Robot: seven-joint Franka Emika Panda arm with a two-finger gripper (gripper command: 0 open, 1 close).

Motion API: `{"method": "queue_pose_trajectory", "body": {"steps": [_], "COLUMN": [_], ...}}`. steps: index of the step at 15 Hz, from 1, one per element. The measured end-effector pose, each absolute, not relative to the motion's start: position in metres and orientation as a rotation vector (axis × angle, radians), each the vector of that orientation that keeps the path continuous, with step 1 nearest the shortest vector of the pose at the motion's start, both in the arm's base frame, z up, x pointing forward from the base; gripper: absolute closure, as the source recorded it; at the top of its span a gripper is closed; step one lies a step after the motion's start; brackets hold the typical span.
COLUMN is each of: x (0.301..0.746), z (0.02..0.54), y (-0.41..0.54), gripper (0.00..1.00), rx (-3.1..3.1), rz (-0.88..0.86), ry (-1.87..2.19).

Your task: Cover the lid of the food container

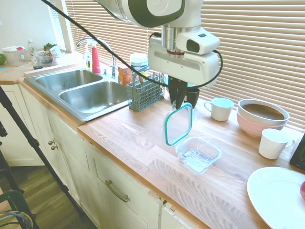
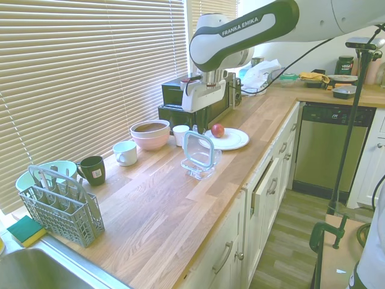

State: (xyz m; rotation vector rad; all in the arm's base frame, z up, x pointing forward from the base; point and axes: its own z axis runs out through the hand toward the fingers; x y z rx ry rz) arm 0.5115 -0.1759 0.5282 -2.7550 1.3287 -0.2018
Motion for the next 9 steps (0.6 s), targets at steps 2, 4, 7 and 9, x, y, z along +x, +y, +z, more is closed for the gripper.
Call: {"method": "queue_pose_trajectory", "body": {"steps": [2,4,7,9], "x": [0.516,0.520,0.529,0.536], "z": [0.531,0.531,0.519,0.505], "y": [-0.167,-0.163,-0.164,-0.168], "gripper": [1.00,1.00,1.00,1.00], "rx": [-2.755,-2.749,-2.715,-2.689], "rz": [-0.220,-0.229,-0.227,-0.211], "ry": [1.321,1.328,1.347,1.362]}}
